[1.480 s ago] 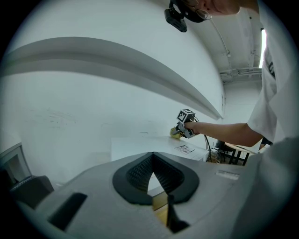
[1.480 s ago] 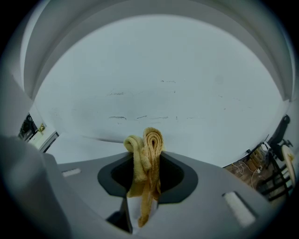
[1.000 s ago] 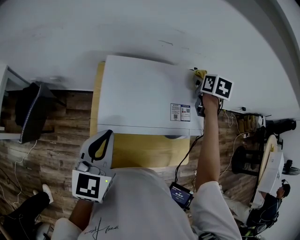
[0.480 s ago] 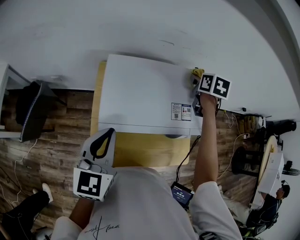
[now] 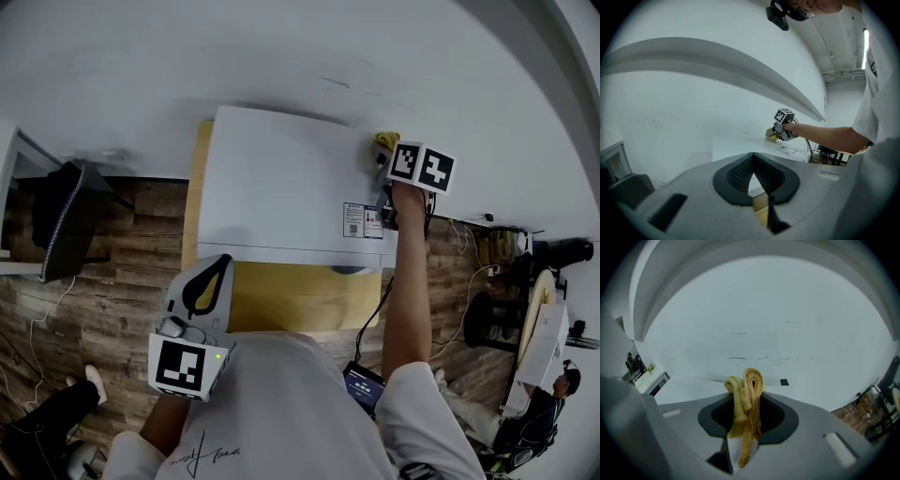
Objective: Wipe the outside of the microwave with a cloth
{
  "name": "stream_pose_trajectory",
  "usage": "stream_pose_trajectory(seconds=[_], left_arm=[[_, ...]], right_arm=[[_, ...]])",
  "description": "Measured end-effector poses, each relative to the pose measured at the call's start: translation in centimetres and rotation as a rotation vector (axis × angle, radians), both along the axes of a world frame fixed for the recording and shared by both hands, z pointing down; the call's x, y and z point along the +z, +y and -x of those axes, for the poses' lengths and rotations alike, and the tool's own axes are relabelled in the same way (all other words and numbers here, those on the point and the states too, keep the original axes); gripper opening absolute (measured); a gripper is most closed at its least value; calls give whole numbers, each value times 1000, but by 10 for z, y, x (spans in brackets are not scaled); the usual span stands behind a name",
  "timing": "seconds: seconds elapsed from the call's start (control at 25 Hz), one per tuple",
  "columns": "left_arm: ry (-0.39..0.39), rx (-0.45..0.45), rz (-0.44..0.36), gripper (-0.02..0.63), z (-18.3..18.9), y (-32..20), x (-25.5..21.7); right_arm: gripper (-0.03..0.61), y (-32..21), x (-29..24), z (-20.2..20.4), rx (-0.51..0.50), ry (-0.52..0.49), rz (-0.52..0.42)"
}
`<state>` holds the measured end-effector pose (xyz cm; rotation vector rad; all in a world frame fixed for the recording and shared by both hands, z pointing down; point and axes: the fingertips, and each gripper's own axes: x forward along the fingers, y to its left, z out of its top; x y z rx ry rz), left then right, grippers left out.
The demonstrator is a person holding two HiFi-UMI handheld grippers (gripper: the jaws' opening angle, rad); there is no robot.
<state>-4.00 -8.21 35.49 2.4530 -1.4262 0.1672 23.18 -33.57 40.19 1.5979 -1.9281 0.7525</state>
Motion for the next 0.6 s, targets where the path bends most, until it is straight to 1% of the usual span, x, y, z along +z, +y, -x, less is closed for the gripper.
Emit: stream_pose_trajectory(seconds=[0.6], left_arm=[[3, -18, -1, -9, 7, 3, 0]], right_arm=[[123, 1, 0, 42, -62, -34, 2]])
